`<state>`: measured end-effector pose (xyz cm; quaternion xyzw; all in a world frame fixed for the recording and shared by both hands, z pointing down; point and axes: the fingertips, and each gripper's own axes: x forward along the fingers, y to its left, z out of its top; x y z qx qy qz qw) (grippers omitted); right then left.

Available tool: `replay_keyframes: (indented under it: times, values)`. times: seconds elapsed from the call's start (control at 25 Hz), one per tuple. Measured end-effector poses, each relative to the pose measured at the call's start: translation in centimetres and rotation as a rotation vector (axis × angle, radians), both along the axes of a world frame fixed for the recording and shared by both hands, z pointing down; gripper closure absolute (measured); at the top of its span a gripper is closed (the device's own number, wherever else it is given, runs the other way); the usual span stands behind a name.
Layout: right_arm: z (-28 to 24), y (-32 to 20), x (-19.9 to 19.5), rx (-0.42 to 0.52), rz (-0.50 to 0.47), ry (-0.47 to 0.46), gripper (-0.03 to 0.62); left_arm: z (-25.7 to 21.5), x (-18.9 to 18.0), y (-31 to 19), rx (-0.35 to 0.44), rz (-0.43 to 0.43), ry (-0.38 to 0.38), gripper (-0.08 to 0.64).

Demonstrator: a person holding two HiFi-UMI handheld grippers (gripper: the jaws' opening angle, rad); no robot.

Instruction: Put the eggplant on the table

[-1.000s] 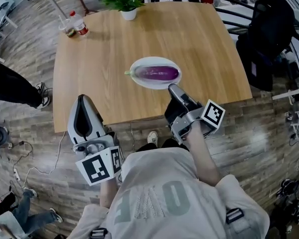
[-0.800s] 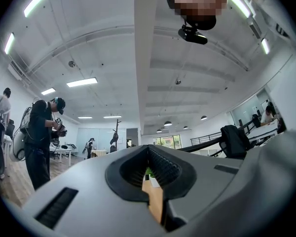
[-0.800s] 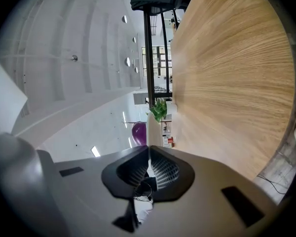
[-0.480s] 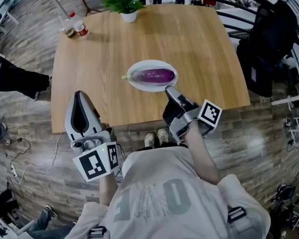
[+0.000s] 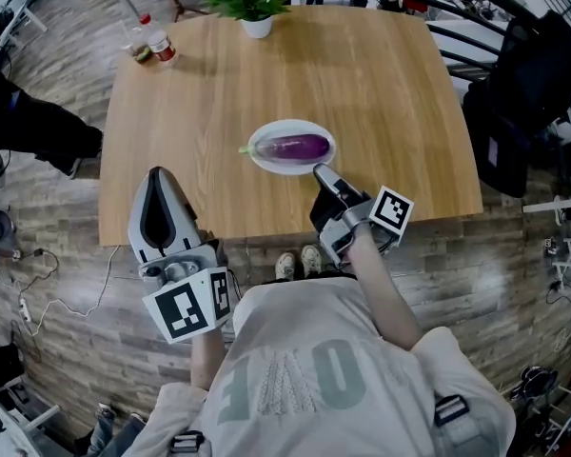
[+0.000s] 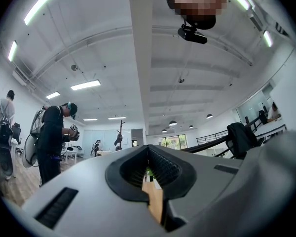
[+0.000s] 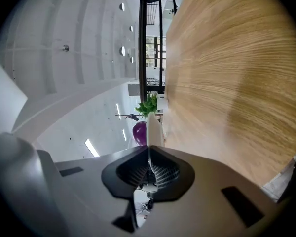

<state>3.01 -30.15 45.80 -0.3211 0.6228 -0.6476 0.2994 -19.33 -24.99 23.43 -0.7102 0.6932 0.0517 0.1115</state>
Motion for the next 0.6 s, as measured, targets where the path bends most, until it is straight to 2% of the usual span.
replay_keyframes:
  times: [0.6]
  values:
    - [8.7,-1.4,0.1,-0.118,-0.012,0.037,0.566,1.4,0.0,-1.0,-0.069,-0.05,-0.073,0.551]
